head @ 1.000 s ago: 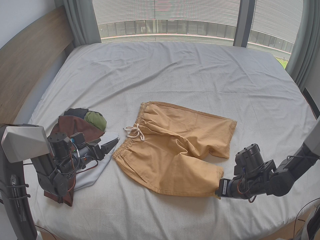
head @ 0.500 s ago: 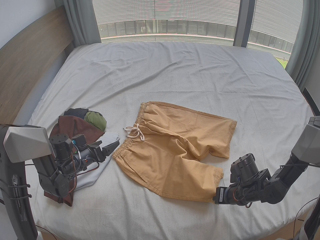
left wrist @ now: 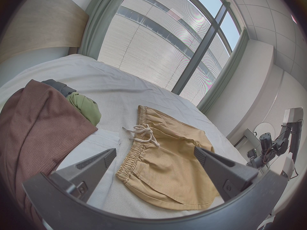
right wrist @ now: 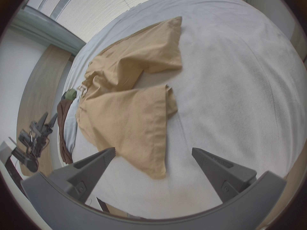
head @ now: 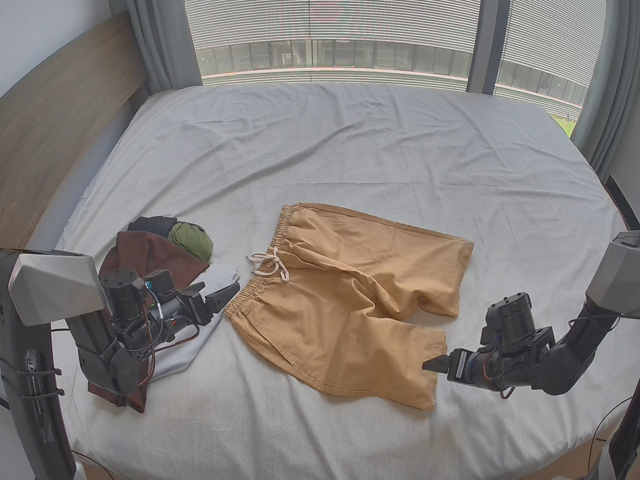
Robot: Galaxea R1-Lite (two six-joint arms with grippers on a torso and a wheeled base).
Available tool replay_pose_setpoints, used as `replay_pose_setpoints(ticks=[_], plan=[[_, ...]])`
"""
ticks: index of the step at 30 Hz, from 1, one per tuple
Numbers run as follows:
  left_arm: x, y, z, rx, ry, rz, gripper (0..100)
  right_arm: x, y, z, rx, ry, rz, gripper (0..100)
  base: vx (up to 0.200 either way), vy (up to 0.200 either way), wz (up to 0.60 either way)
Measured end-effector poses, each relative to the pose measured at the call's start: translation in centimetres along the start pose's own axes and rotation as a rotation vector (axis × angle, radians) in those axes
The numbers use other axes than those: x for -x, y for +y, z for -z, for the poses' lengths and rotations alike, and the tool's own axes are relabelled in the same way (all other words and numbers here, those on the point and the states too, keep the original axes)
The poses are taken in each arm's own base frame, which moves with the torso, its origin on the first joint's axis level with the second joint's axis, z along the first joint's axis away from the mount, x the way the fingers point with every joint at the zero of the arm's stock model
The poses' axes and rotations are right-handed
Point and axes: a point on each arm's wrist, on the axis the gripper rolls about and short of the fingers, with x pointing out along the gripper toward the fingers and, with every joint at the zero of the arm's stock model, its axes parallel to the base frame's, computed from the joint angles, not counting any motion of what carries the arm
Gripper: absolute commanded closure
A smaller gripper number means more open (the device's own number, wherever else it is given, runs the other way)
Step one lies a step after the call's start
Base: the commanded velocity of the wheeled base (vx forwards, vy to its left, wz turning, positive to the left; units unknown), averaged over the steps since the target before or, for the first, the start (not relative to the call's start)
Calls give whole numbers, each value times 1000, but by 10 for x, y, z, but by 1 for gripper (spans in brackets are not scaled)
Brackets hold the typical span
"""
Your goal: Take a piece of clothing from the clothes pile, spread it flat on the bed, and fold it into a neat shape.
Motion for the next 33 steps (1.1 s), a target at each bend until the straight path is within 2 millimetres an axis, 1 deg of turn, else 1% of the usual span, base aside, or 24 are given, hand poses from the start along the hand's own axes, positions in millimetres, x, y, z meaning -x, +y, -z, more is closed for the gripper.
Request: replay_pose_setpoints(ticks=[6,12,18,24,33], plan=[[-1,1,6,7,17,-3,0,-5,-14,-19,-52,-69,-35,0,0,0,0],[-2,5,16,31,50,-10,0,-11,-24,-31,-79,-135,-60,0,0,0,0],[-9,8,38,113,110,-23,0,-12,-33,-36,-101,-146,-72,0,0,0,0],[-20,6,52,212,166,-48,0,-12,-38,-39,-115,-152,-68,0,0,0,0],[-37,15,55,219,166,-95,0,-10,-37,-39,-114,-157,-73,0,0,0,0]])
